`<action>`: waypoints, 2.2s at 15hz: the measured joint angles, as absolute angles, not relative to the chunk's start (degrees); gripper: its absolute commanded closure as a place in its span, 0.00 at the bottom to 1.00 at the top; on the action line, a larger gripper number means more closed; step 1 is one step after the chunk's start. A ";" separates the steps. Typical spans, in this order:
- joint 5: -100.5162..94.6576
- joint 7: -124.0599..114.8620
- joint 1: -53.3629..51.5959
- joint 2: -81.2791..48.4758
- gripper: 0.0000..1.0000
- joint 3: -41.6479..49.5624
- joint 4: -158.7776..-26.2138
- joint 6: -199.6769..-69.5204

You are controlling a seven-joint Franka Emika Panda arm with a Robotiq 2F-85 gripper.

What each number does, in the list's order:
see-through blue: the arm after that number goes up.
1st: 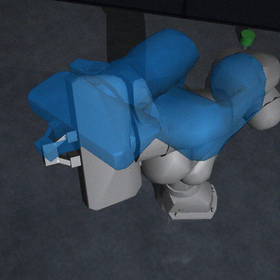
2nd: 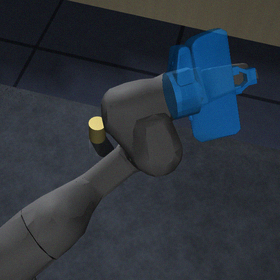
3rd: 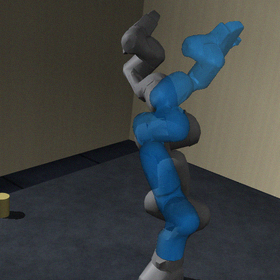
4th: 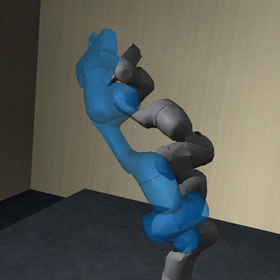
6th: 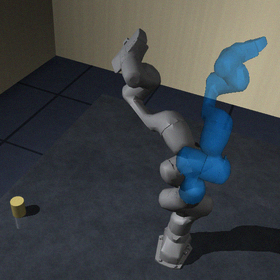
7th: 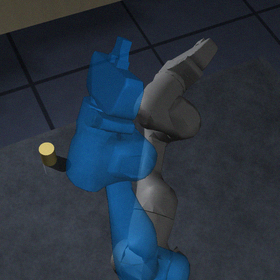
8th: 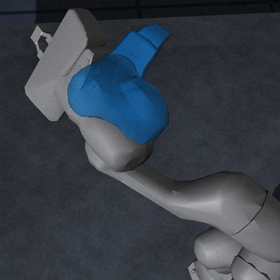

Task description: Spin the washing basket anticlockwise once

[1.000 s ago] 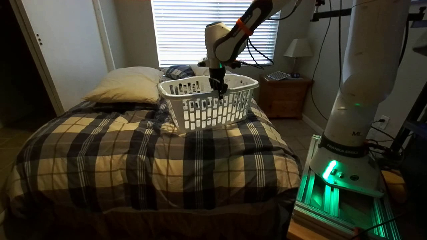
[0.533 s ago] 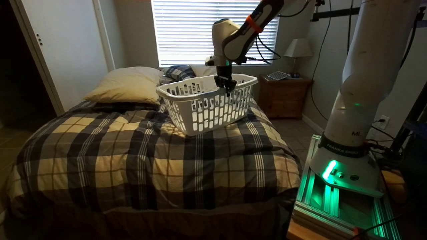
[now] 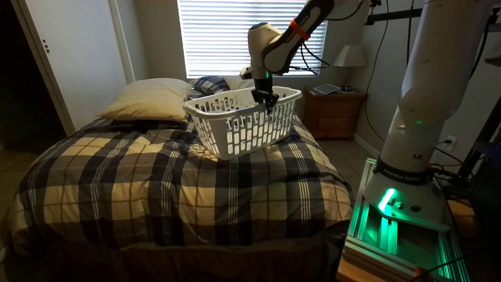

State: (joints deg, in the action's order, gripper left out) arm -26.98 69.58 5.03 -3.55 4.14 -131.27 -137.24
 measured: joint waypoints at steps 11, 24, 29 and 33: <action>-42.25 79.03 5.83 0.72 0.91 5.98 -136.44 -133.25; -68.89 80.09 6.15 0.77 0.91 6.65 -137.92 -131.90; -80.03 80.08 6.25 0.80 0.26 6.72 -138.07 -131.79; -84.46 80.66 6.14 2.47 0.01 6.66 -138.76 -131.09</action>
State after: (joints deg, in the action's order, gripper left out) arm -84.46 80.66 6.14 2.47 6.66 -138.76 -131.09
